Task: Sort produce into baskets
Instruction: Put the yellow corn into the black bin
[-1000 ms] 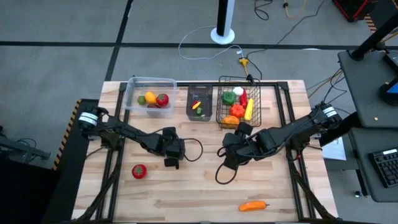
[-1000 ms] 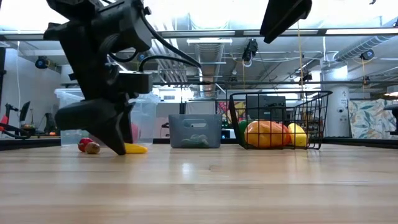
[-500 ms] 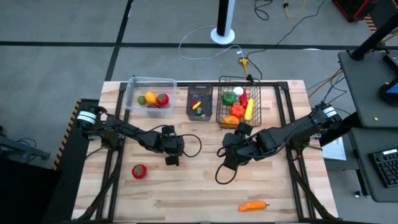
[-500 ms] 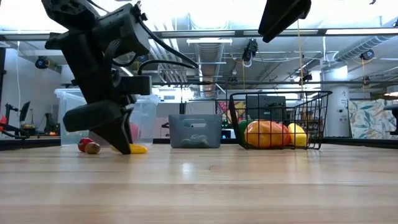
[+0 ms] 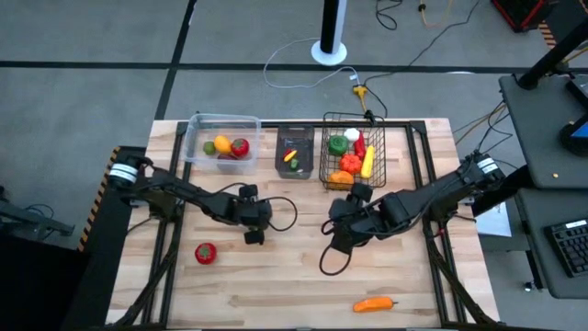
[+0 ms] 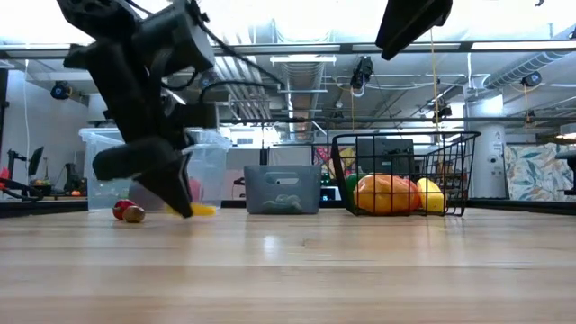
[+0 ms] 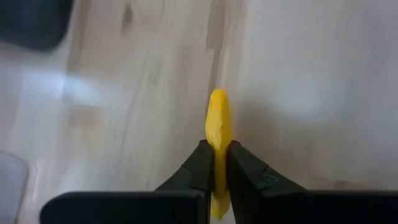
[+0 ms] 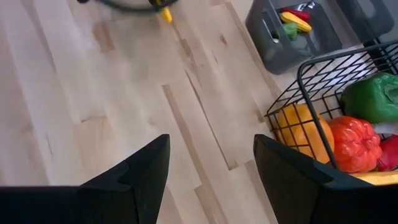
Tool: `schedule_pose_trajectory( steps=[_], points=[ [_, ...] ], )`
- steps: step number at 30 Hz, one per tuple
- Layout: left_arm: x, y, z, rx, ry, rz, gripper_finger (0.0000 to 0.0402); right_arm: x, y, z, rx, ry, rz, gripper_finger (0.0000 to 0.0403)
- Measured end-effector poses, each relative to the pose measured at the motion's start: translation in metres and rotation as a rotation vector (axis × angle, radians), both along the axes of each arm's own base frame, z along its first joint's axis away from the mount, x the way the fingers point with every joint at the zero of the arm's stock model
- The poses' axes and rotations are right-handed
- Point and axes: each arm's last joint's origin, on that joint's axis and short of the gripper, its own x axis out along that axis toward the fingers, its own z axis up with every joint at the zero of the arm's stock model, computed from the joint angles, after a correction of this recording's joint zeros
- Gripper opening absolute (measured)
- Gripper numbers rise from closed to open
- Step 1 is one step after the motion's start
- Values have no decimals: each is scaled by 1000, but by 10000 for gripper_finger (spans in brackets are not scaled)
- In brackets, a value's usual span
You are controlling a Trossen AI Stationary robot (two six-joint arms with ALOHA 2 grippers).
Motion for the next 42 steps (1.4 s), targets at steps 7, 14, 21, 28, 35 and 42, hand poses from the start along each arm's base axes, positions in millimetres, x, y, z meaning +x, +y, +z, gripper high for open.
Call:
schedule_pose_trajectory(
  steps=[7,14,21,28,35,42],
  points=[
    [1,-13,25,-36,-174,-43,12,3,17,-7,-39,-96,68,224],
    [6,-37,51,-90,-411,-133,11,16,34,-35,-62,-313,207,224],
    [11,-67,72,-128,-647,-266,11,22,37,-60,-119,-667,345,224],
    [10,-89,88,-148,-839,-367,11,10,36,-69,-79,-960,510,224],
    [13,-92,104,-141,-1000,-394,11,11,37,-69,-95,-1036,527,224],
    [13,-93,108,-135,-1030,-402,11,22,43,-63,-144,-1053,547,224]
  ],
)
